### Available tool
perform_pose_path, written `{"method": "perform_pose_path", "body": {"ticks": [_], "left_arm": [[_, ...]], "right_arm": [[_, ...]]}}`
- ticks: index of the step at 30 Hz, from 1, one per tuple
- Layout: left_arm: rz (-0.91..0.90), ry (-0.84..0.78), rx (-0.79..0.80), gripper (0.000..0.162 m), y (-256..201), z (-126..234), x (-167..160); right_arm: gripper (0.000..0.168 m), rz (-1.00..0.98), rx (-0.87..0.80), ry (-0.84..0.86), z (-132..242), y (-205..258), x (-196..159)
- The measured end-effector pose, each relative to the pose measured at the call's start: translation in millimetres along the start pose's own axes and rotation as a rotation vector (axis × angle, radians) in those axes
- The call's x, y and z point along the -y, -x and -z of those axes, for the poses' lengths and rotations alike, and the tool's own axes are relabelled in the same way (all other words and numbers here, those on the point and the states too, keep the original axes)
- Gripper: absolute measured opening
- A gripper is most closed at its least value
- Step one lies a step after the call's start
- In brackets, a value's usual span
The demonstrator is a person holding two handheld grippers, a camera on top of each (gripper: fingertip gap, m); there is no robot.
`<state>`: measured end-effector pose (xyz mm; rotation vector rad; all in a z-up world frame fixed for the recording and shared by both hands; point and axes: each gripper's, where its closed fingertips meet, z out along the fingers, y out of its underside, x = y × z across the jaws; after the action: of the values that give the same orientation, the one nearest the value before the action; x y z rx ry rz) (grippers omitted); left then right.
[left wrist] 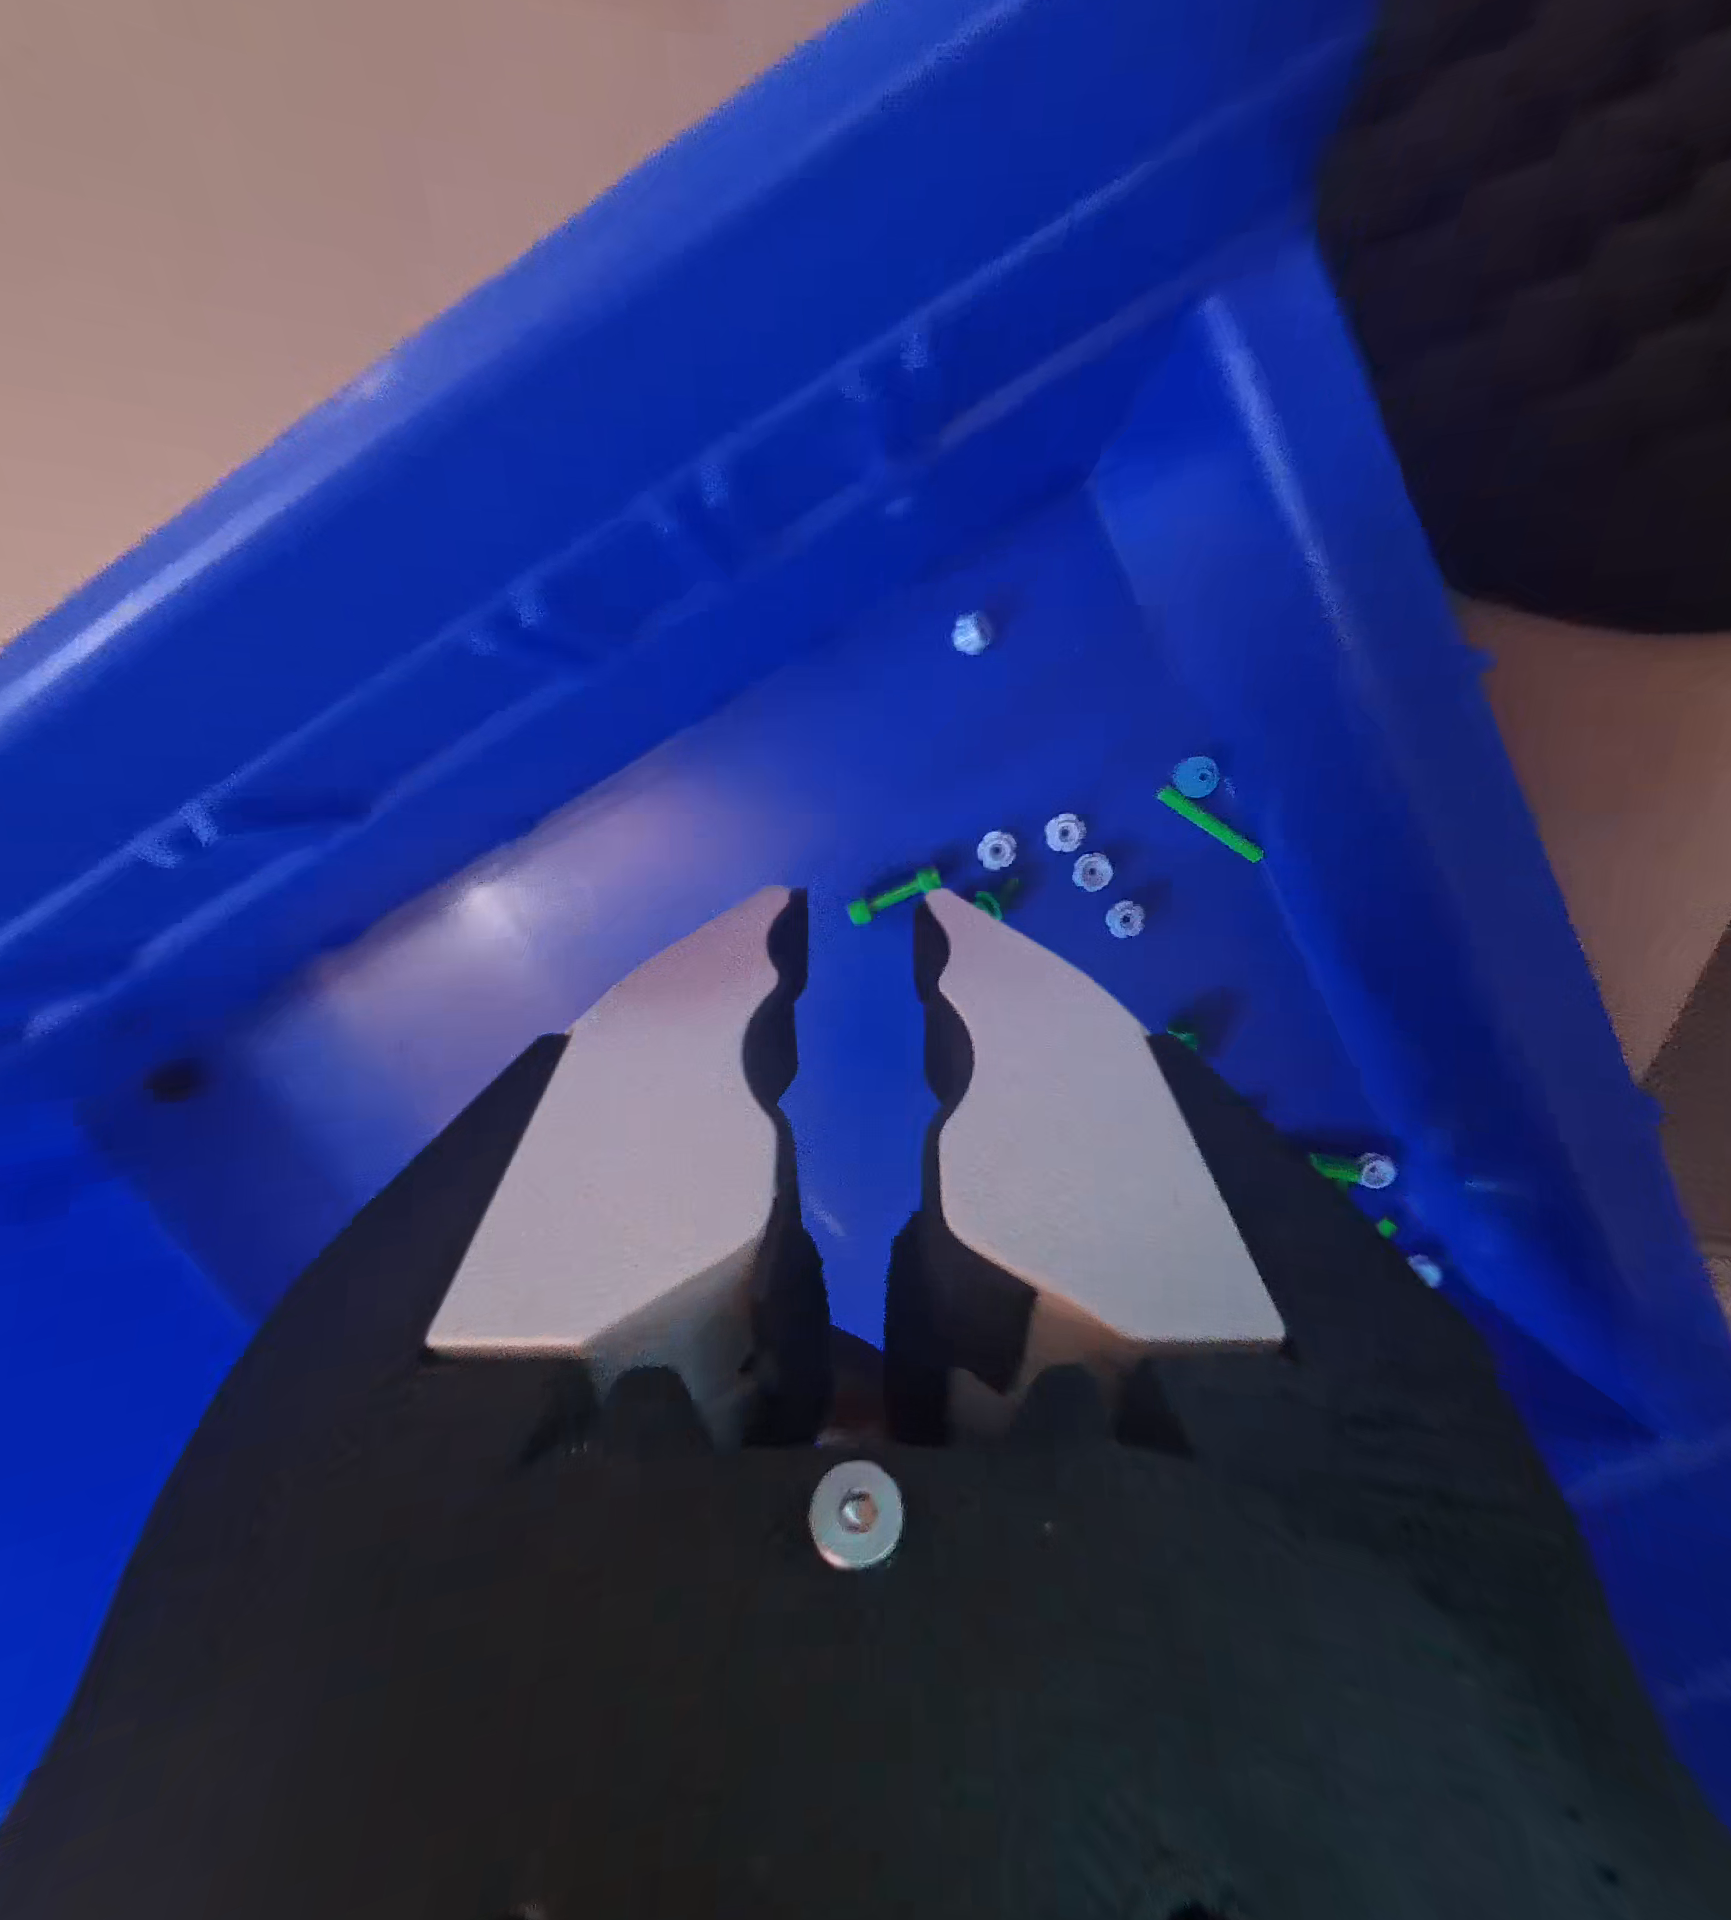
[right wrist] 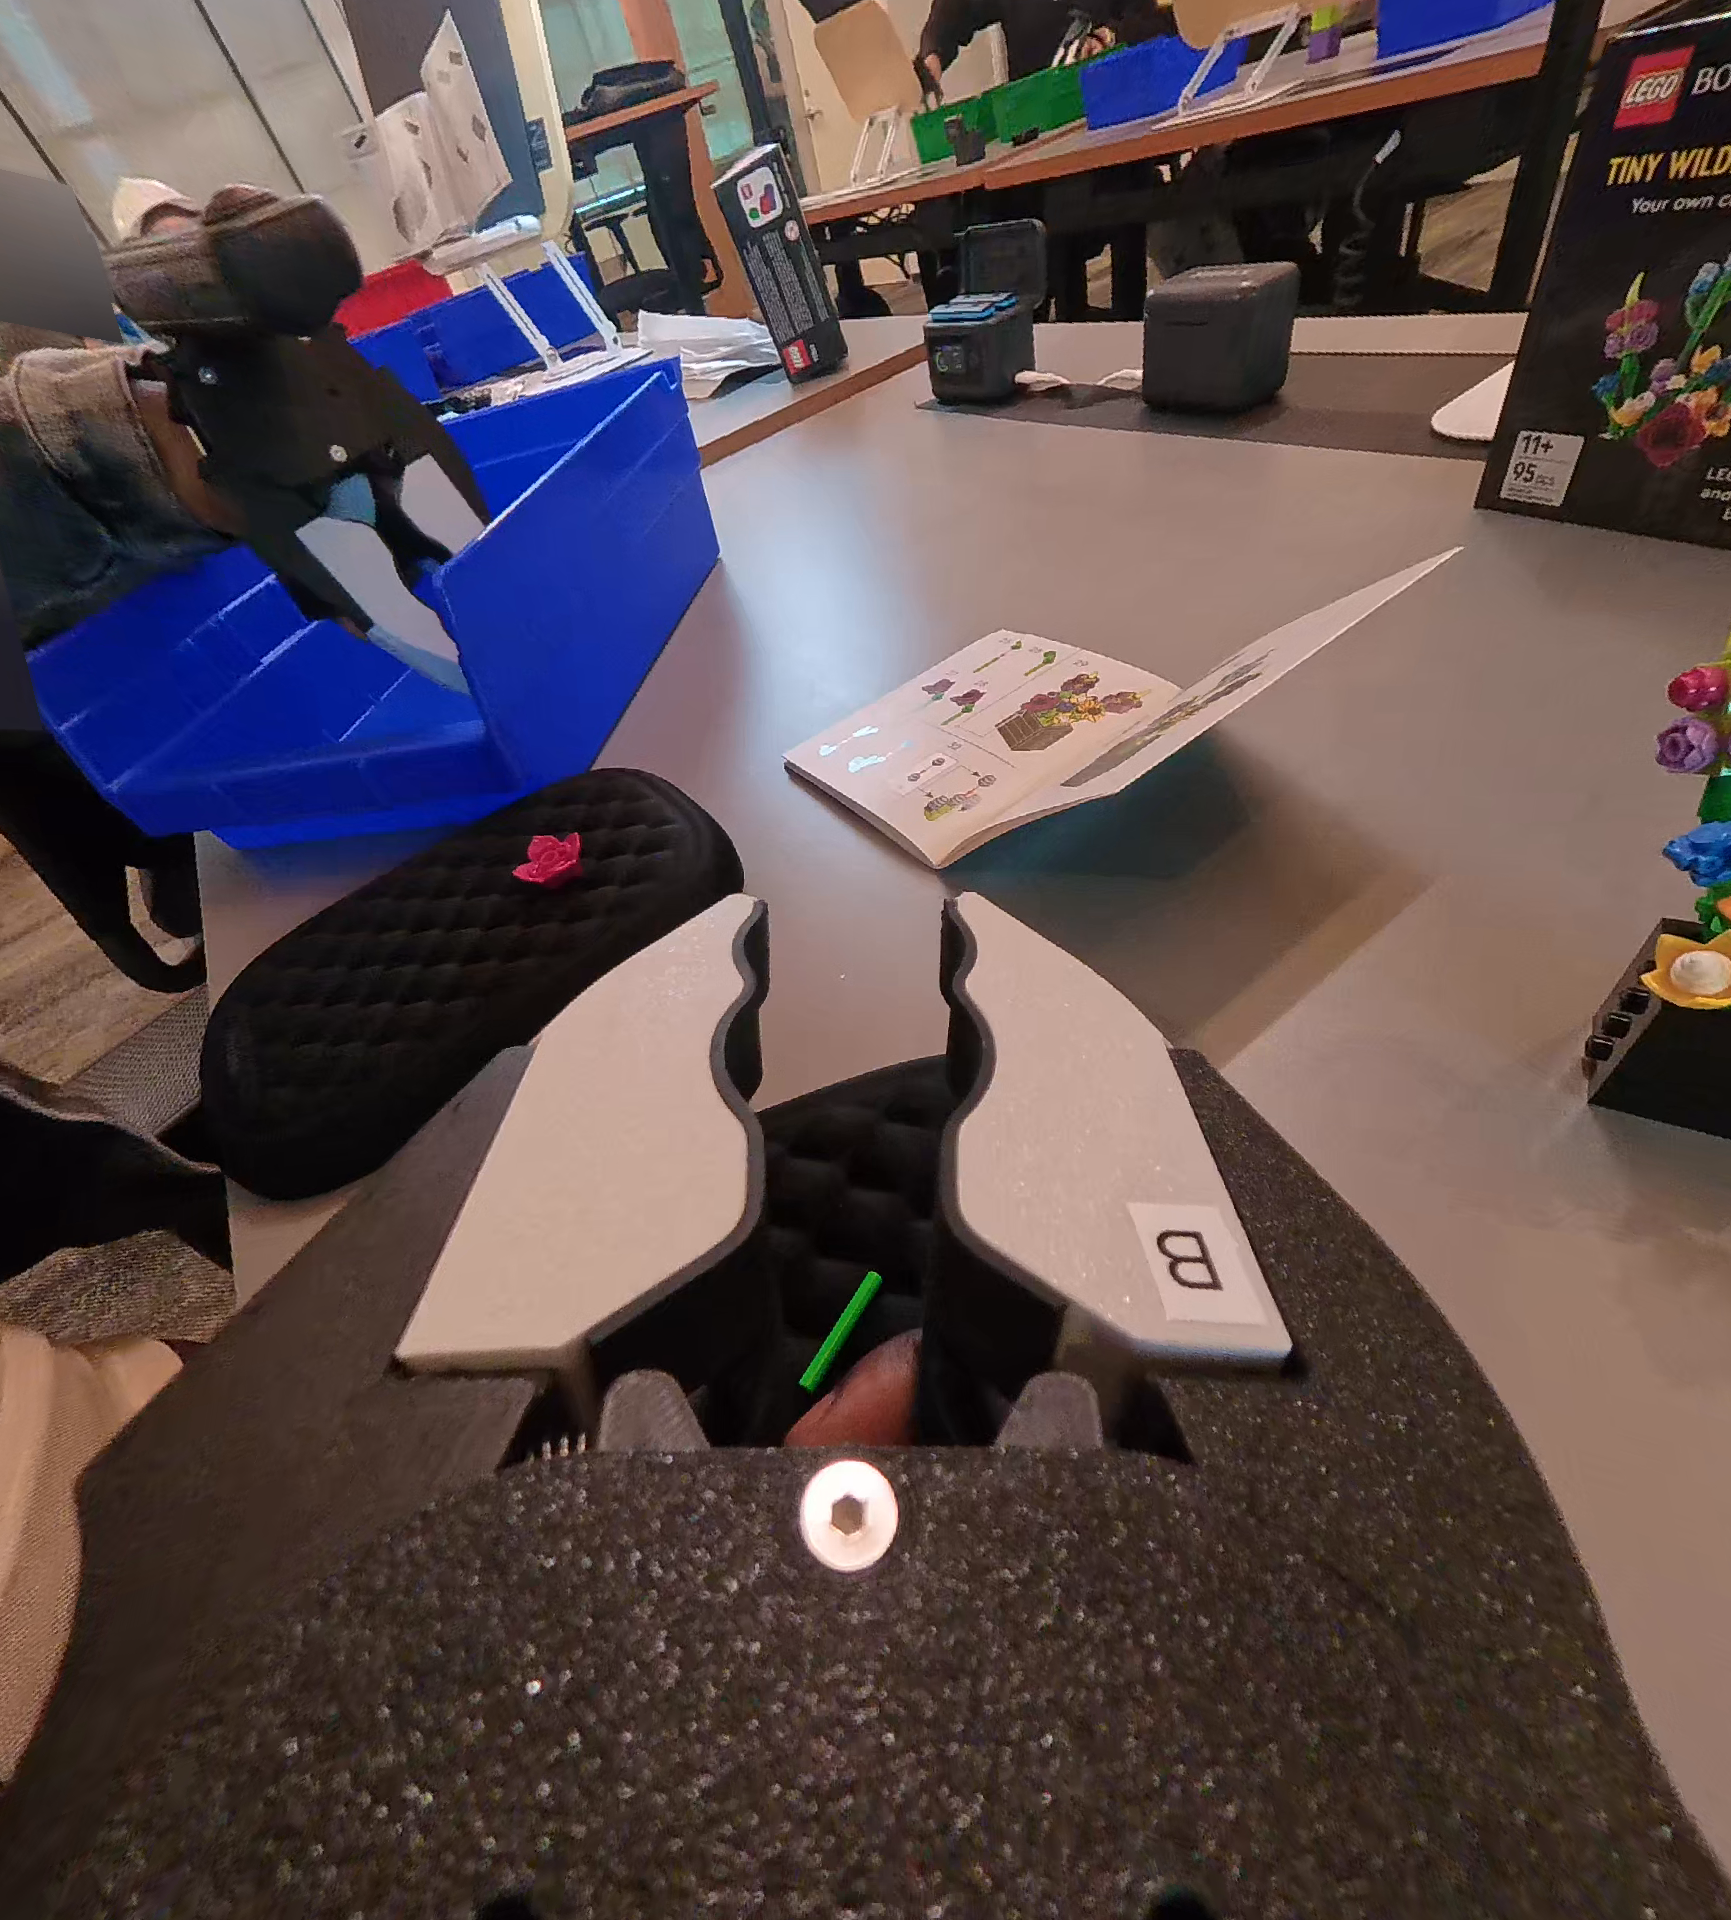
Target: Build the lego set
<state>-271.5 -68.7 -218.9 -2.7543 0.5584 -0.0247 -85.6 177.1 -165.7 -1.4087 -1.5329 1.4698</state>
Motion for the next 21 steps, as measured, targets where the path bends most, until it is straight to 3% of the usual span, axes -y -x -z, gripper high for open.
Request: {"method": "perform_pose_path", "body": {"ticks": [11,21], "left_arm": [[-0.237,0.087,0.028,0.017,3.5,-15.8,-10.7],[-0.116,0.039,-0.092,0.005,-9.7,-19.2,-8.3]], "right_arm": [[0.030,-0.039,0.017,-0.001,-0.4,-1.6,-0.9],[0.029,-0.051,0.015,0.006,-1.0,-2.8,-2.1]]}}
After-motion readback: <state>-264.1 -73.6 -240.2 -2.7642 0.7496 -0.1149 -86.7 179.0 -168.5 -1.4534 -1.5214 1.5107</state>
